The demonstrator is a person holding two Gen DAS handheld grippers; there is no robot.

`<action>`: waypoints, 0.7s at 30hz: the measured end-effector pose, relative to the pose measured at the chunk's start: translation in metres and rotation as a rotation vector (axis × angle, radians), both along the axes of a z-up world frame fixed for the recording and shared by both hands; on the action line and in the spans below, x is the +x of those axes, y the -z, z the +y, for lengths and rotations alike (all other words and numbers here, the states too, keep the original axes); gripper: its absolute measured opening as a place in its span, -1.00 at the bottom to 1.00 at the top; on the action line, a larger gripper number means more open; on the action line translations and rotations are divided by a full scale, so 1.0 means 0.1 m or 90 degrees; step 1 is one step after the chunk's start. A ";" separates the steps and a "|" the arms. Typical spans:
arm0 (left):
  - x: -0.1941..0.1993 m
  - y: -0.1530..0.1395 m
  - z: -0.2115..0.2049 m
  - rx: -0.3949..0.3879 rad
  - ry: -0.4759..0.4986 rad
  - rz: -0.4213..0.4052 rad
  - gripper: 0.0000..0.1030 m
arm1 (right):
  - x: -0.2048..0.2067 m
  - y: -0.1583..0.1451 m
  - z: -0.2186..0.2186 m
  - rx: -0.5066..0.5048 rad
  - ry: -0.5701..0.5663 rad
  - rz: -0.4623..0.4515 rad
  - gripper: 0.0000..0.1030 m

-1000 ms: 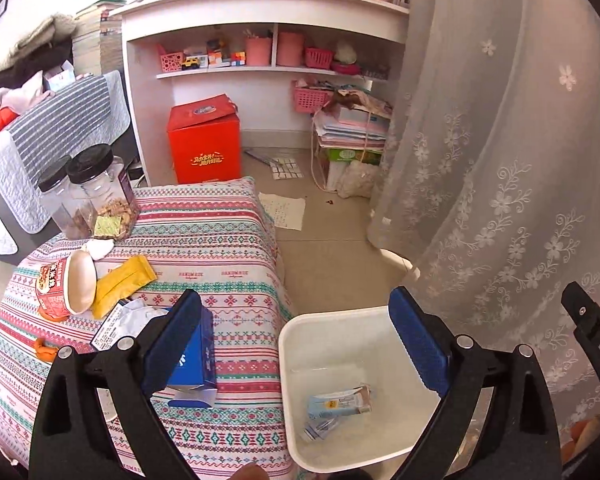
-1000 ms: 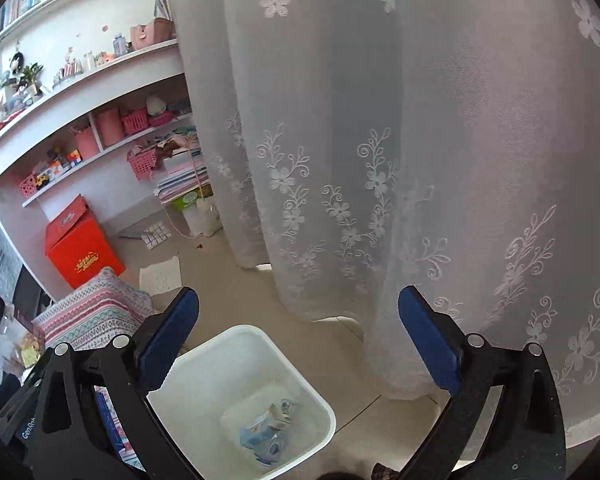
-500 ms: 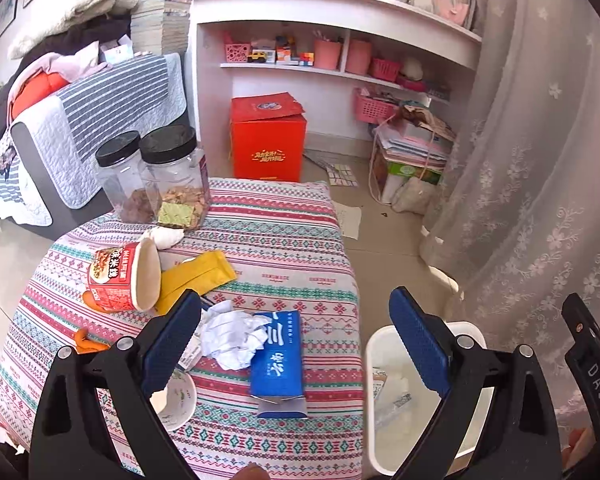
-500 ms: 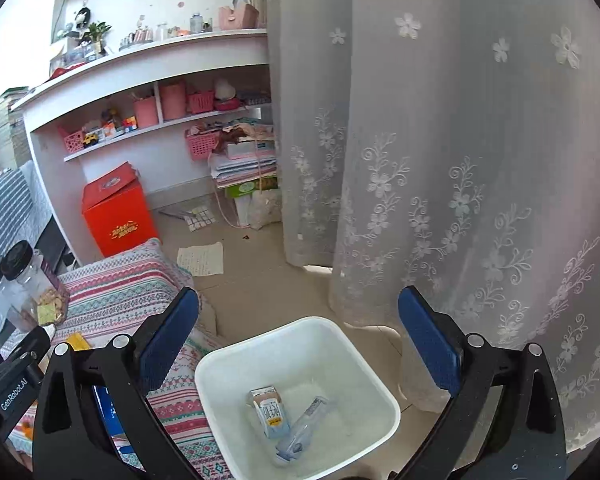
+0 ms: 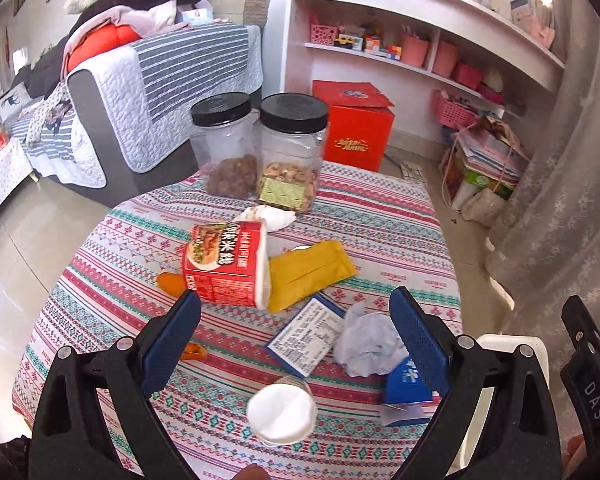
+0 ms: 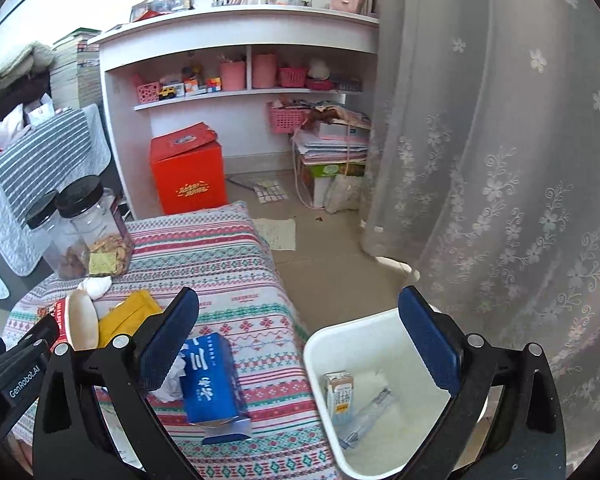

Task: Collect trash
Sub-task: 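Reach the left tool to the red noodle cup and grasp it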

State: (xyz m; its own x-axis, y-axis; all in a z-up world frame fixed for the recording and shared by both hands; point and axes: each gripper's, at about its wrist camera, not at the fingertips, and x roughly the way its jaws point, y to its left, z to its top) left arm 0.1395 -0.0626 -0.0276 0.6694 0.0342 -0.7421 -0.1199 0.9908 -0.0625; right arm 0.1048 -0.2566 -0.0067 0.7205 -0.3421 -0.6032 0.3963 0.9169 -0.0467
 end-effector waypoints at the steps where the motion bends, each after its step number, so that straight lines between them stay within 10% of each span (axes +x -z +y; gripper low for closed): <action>1: 0.03 0.04 0.09 0.005 -0.009 0.005 0.79 | 0.03 0.03 0.07 0.004 -0.006 0.004 0.86; 21: 0.96 0.80 0.52 0.068 0.036 0.154 0.86 | 0.45 0.29 0.47 0.050 -0.045 0.059 0.86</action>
State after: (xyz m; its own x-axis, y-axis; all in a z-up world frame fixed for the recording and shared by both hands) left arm 0.2352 -0.0104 -0.1072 0.4766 0.0892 -0.8746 -0.0631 0.9957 0.0672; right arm 0.1498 -0.2094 -0.0353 0.6813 -0.2411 -0.6912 0.3271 0.9450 -0.0072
